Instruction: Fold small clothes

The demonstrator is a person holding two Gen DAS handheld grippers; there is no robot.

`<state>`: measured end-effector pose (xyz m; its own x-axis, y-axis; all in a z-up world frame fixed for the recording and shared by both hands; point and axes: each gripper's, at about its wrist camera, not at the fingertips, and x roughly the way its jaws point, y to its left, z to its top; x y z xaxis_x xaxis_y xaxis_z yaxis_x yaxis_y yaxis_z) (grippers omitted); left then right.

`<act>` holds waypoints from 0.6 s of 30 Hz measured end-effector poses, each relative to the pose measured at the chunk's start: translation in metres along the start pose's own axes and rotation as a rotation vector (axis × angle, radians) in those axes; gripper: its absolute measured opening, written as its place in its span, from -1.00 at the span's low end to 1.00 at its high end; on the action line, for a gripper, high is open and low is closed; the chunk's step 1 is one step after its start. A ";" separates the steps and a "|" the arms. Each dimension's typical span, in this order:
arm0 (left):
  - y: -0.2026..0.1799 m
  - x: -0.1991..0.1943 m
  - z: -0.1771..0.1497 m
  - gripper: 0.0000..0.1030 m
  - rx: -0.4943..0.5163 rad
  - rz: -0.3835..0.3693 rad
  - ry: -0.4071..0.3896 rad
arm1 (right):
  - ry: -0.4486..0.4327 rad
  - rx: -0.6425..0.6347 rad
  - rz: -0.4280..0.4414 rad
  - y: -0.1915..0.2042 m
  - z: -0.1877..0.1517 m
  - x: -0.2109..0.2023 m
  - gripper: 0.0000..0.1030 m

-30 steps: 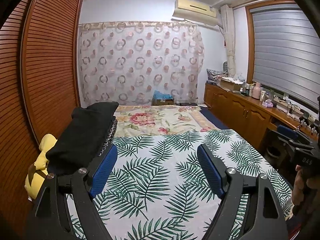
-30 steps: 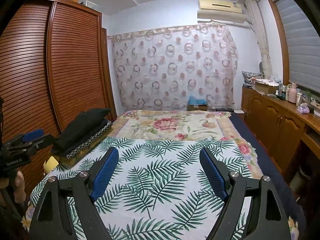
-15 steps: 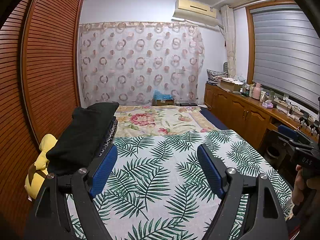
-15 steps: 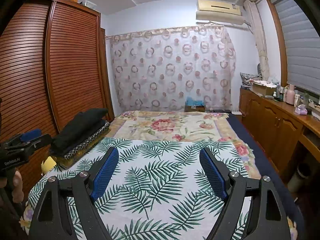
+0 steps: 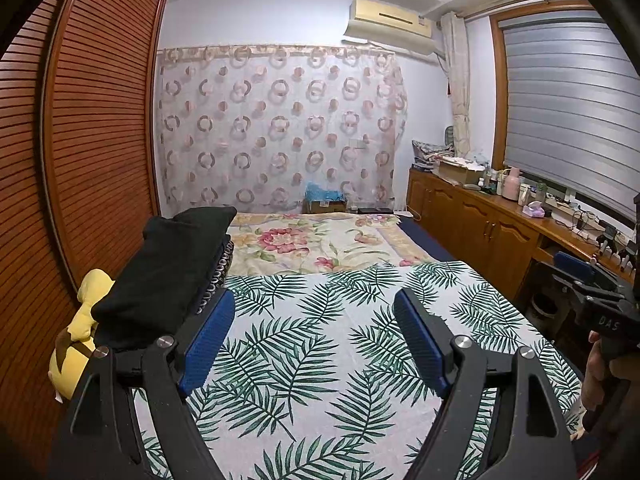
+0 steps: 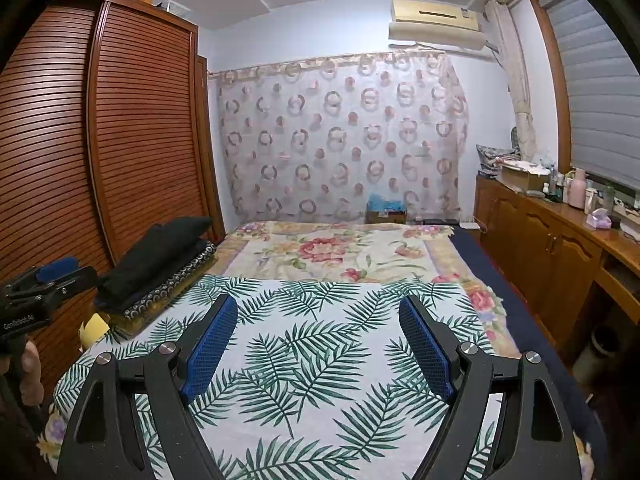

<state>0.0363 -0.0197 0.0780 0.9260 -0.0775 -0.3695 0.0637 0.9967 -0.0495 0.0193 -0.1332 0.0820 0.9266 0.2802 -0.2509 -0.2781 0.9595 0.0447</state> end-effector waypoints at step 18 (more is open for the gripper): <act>0.001 -0.002 0.002 0.60 0.000 0.003 -0.001 | -0.003 -0.005 0.004 -0.004 -0.001 -0.004 0.64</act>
<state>0.0355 -0.0188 0.0803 0.9264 -0.0749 -0.3689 0.0611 0.9969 -0.0489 0.0167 -0.1377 0.0815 0.9262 0.2844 -0.2475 -0.2832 0.9582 0.0411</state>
